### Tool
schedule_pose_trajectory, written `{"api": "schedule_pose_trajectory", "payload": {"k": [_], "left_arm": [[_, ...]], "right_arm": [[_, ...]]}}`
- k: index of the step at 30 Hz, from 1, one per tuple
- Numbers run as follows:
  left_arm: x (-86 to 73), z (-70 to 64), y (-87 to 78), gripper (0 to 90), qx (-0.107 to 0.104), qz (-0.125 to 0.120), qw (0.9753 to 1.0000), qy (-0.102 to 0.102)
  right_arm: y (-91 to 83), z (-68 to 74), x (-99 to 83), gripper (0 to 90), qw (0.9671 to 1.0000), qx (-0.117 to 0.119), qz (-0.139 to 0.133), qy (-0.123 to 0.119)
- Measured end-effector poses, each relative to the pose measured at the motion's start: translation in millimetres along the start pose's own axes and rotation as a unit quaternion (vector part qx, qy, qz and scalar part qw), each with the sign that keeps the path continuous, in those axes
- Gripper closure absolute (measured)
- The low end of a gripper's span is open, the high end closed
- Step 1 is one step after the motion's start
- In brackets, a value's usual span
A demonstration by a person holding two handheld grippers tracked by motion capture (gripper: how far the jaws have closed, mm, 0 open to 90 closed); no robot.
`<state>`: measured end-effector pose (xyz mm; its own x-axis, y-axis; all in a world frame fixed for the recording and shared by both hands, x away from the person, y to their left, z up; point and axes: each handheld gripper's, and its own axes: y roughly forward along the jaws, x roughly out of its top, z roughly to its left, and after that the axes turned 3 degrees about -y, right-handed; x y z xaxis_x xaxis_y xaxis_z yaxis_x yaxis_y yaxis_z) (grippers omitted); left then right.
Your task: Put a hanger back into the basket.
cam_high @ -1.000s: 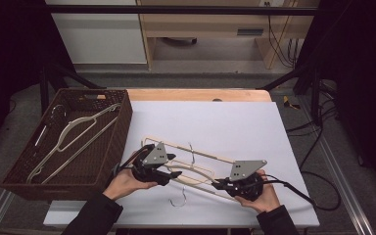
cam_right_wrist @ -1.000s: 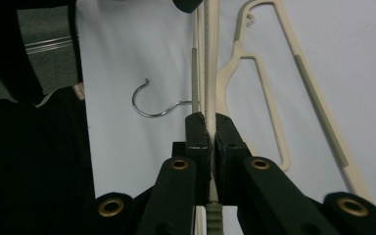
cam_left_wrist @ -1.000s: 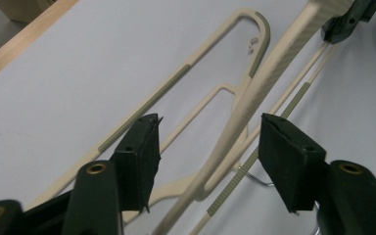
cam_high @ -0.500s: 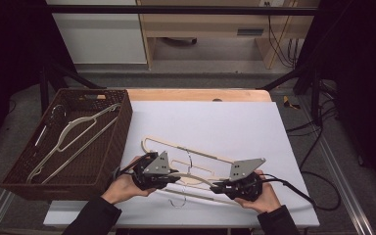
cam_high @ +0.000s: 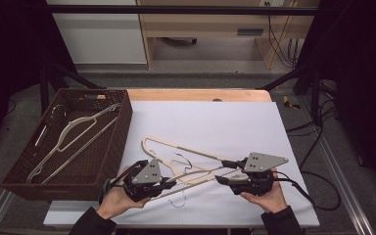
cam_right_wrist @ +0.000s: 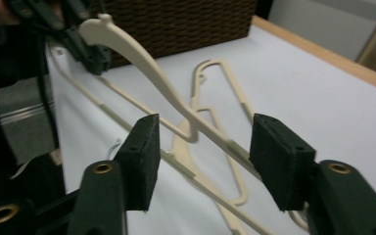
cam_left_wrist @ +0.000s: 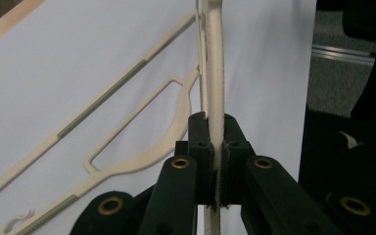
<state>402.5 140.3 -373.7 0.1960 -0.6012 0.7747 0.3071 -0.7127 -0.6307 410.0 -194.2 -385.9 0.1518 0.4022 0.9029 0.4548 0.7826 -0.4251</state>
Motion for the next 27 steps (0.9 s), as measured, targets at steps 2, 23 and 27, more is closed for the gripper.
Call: {"api": "schedule_pose_trajectory", "payload": {"k": [2, 23, 27], "left_arm": [[4.5, -0.6, -5.6, 86.4, 0.015, -0.007, 0.9998, -0.009], [46.3, 49.6, -130.1, 86.3, 0.122, -0.049, 0.9903, -0.045], [39.1, 66.0, -149.5, 86.3, 0.147, -0.040, 0.9869, -0.053]], "right_arm": [[-4.0, -3.4, -1.0, 41.1, 0.9998, -0.016, -0.011, 0.007], [-30.7, -30.6, -21.6, 19.1, 0.9872, -0.115, -0.045, 0.100], [-31.4, -31.3, -22.6, 17.2, 0.9862, -0.122, -0.043, 0.103]]}}
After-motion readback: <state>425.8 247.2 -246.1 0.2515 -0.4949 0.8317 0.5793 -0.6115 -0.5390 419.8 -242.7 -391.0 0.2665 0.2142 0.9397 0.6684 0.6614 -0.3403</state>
